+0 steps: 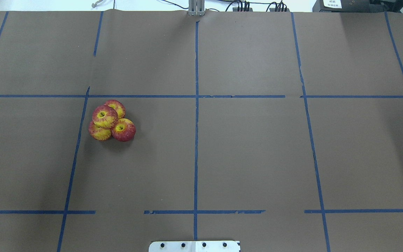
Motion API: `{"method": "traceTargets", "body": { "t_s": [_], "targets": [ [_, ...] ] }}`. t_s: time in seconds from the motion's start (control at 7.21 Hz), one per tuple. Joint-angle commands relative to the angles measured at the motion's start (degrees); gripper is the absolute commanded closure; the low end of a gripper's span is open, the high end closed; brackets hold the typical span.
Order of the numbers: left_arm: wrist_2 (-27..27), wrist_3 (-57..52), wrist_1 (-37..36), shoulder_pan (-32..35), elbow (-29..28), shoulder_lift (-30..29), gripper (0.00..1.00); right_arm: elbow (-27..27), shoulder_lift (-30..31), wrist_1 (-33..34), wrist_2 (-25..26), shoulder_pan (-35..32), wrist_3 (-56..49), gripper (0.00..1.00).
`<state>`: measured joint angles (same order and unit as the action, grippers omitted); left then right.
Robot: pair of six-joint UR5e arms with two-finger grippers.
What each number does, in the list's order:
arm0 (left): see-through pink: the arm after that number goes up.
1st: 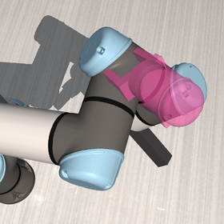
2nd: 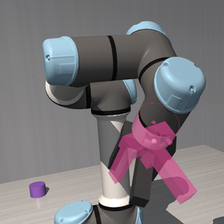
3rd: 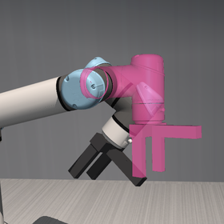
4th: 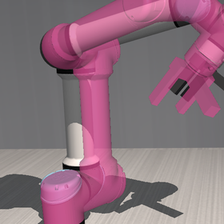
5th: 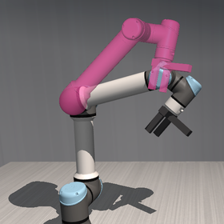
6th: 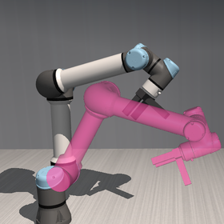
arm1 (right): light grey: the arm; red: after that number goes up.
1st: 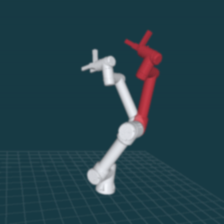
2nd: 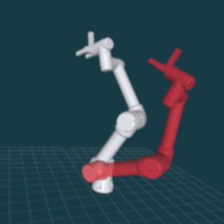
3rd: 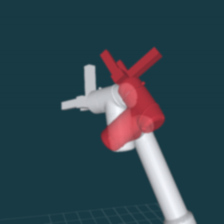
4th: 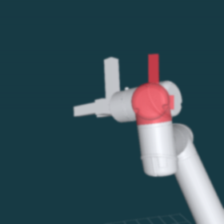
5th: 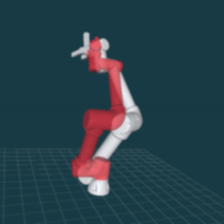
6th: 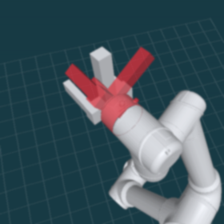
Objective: Stack apples
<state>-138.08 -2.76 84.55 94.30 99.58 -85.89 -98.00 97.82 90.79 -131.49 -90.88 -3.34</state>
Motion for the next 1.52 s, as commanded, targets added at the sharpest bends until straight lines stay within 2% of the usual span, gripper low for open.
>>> {"method": "traceTargets", "body": {
  "t_s": [0.0, 0.97, 1.39],
  "targets": [
    [0.35, -0.05, 0.01, 0.0, 0.7, -0.59, 0.0, 0.0, 0.0, 0.0, 0.0, 0.0, 0.0, 0.0],
    [0.88, -0.23, 0.09, -0.08, 0.79, -0.77, 0.0, 0.0, 0.0, 0.0, 0.0, 0.0, 0.0, 0.0],
    [3.17, -0.32, 0.09, -0.09, 2.19, -0.77, 0.0, 0.0, 0.0, 0.0, 0.0, 0.0, 0.0, 0.0]
  ]
}}
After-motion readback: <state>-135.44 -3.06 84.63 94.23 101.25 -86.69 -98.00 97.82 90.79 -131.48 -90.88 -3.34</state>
